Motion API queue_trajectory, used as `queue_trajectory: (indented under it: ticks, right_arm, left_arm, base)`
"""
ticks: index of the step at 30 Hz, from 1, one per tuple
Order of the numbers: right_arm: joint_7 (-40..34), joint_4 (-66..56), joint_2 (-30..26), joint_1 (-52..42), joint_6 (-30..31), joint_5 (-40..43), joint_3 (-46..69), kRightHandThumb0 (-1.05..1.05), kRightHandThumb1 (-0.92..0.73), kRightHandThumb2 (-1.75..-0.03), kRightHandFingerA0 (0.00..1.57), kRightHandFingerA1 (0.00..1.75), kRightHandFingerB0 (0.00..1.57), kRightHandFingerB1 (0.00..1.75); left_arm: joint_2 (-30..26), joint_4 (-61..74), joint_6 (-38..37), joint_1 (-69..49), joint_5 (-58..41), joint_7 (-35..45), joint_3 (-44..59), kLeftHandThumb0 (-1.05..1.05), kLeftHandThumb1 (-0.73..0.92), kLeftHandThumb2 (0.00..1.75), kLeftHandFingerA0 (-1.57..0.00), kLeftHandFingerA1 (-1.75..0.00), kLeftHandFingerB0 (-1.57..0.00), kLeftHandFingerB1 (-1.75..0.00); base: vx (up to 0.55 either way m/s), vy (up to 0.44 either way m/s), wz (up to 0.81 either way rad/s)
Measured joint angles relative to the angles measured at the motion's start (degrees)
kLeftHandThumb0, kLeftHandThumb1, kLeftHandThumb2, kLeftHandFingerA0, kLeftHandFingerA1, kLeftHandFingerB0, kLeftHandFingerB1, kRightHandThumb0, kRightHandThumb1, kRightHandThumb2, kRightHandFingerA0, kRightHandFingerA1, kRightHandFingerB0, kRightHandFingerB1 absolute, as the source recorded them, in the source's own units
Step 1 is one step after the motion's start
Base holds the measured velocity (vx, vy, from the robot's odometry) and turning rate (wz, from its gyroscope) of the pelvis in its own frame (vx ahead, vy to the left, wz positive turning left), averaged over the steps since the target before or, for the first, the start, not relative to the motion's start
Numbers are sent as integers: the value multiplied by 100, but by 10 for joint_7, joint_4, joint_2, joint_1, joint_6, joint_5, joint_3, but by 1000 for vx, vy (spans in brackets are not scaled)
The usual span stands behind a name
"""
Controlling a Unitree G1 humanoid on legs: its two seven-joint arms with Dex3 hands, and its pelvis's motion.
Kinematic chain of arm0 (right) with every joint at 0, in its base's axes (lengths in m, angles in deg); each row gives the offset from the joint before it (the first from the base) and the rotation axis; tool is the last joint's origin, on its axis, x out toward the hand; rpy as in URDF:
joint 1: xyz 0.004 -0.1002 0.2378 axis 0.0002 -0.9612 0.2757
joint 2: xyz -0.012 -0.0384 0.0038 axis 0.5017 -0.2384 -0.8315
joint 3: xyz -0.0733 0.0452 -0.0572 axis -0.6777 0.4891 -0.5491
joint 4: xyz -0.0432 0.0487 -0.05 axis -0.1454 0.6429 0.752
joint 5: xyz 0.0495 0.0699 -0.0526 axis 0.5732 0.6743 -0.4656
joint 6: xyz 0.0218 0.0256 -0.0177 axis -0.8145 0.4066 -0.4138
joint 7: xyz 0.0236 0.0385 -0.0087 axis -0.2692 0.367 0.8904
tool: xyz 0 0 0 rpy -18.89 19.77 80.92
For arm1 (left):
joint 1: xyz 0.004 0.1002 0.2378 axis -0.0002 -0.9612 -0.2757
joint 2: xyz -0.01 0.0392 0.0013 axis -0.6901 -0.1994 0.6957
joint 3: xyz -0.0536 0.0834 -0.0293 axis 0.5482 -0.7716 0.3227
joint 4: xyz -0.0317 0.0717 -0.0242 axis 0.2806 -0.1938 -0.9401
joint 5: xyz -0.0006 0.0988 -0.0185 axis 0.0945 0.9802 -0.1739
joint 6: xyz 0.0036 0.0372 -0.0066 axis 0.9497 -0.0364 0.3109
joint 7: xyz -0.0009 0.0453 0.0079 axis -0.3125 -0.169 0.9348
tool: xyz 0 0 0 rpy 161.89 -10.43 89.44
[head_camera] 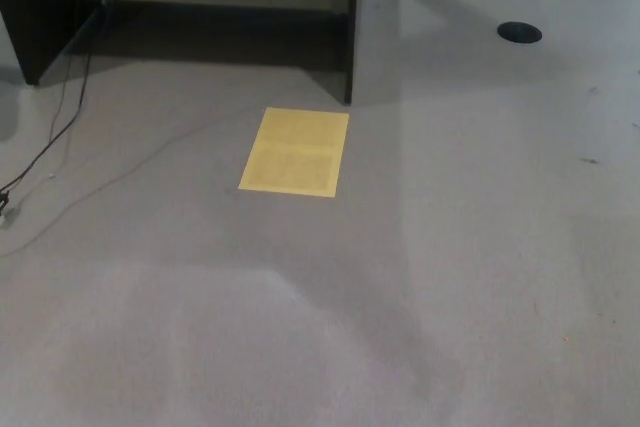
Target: A person is holding a toilet paper roll and the robot extends its left hand to grab the roll by inserting its thumb into the gap in the middle and brings its hand down by its side. Then it extends its arm again to hand the toilet paper roll back to the person.
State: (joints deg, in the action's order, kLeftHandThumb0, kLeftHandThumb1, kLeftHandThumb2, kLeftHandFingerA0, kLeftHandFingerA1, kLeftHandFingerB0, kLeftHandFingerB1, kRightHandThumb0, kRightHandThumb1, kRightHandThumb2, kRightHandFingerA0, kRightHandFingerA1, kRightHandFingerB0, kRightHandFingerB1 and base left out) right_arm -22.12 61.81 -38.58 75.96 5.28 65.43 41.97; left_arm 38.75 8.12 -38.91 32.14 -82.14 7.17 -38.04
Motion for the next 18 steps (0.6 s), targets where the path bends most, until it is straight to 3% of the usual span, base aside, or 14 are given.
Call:
queue_trajectory:
  ticks: [1, 8, 11, 18]
  right_arm:
    - [-1, 1, 0, 0, 0, 0, 0, -39, -68, -60, 71, 54, 52, 41]
    - [-9, 6, -3, 0, 0, -1, 3, -39, -68, -61, 71, 55, 53, 41]
    - [-12, 6, -4, -9, -1, 0, 5, -39, -67, -61, 70, 55, 53, 43]
    - [-16, 7, -5, -31, -4, -3, 5, -40, -68, -61, 71, 56, 53, 42]
  left_arm:
    - [-7, -24, -7, 3, 2, -4, -5, -14, 78, 69, -88, -141, -79, -110]
    - [-45, -158, -65, 40, 20, -35, -49, -14, 82, 64, -87, -140, -78, -106]
    - [-52, -181, -89, 42, 24, -48, -66, -11, 83, 65, -87, -142, -76, -116]
    - [-59, -205, -135, 35, 30, -61, -85, -12, 81, 70, -90, -142, -78, -117]
  base:
    - [0, 0, 0]
    - [0, 0, 0]
    - [0, 0, 0]
    - [0, 0, 0]
